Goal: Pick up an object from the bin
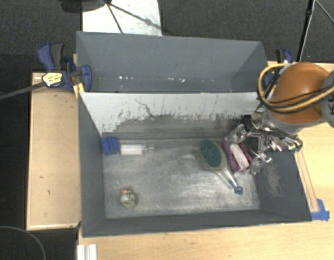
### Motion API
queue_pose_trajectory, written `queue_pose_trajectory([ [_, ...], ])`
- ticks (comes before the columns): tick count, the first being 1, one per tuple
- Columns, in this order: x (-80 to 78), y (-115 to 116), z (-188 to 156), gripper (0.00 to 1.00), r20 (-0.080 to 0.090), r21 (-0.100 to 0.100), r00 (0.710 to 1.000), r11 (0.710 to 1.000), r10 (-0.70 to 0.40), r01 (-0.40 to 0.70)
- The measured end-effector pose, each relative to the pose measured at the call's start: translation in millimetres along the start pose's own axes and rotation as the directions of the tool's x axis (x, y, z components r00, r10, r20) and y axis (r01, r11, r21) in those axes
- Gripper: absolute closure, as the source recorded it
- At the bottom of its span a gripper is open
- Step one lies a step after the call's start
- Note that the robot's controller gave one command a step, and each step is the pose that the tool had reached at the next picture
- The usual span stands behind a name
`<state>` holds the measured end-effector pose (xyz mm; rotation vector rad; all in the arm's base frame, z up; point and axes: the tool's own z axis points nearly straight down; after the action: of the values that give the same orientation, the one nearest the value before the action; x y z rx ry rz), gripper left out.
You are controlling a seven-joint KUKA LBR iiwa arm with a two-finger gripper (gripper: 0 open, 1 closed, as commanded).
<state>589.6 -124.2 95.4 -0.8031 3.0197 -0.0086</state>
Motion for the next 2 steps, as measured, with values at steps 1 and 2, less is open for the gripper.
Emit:
queue_pose_trajectory([
  [1,-8.8,24.6,5.8,0.0,-0.004,-0.01,0.899,0.899,-0.437,0.437],
  [2,-6.3,9.1,12.8,0.0,0.0,-0.014,0.722,0.722,-0.692,0.692],
])
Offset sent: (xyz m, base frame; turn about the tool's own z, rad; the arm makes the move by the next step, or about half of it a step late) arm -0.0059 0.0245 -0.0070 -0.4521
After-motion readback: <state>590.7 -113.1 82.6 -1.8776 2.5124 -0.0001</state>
